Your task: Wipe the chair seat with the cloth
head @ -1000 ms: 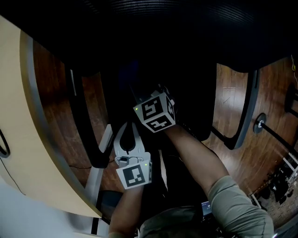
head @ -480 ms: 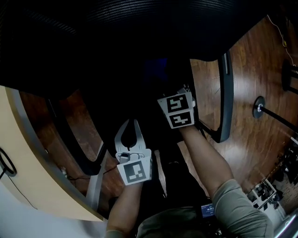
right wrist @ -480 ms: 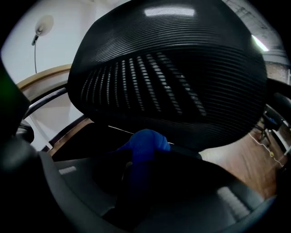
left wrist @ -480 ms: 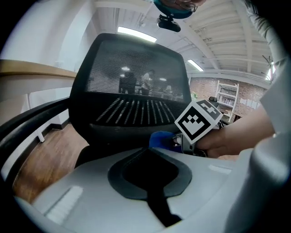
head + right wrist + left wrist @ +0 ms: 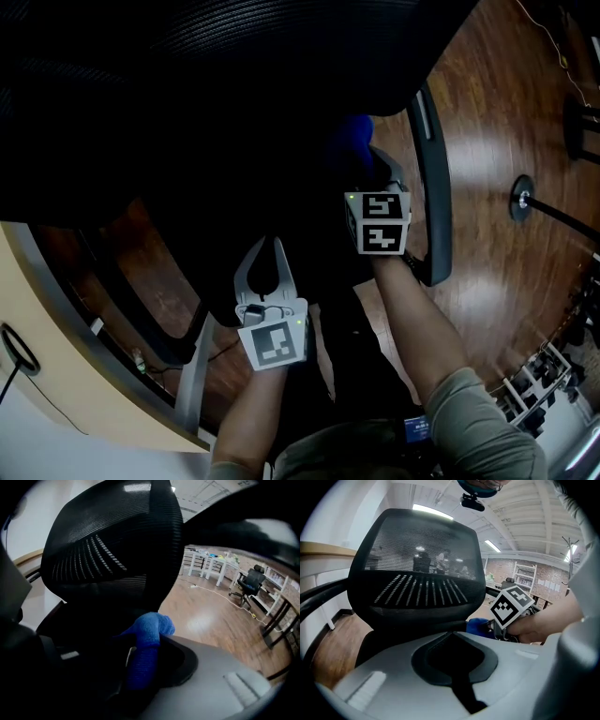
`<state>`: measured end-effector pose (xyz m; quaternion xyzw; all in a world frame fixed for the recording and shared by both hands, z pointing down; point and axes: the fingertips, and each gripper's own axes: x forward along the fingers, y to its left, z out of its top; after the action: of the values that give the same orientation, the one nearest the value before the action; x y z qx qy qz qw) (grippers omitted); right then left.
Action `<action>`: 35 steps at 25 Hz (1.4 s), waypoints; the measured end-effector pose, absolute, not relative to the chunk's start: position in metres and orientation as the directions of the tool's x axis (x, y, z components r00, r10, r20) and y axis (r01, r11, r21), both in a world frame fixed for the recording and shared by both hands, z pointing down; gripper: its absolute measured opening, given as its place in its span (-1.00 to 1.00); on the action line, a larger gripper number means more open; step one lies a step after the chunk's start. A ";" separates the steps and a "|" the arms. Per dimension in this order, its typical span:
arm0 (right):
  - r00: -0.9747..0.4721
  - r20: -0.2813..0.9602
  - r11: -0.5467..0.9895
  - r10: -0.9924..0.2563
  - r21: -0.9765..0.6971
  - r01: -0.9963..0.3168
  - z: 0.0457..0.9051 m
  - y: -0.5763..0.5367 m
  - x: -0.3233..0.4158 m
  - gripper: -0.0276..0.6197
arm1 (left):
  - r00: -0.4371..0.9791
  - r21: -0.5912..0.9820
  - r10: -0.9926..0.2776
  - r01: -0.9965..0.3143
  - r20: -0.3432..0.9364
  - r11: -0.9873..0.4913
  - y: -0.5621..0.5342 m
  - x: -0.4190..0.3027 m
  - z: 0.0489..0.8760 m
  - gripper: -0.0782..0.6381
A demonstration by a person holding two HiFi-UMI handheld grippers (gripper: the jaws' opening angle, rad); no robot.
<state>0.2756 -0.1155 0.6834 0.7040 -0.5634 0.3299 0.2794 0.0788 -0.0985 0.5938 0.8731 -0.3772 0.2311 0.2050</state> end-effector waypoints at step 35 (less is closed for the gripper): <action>-0.472 0.669 0.539 -0.575 -0.124 -0.833 0.639 -0.168 -0.077 -0.59 | 0.307 0.125 -0.754 -0.949 0.581 -0.291 -0.069 -0.124 0.555 -0.77</action>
<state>-0.0771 -0.1684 0.6394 0.4249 -0.8282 0.2234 0.2893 -0.1242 -0.0686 0.5549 0.7750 -0.5492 0.2113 0.2304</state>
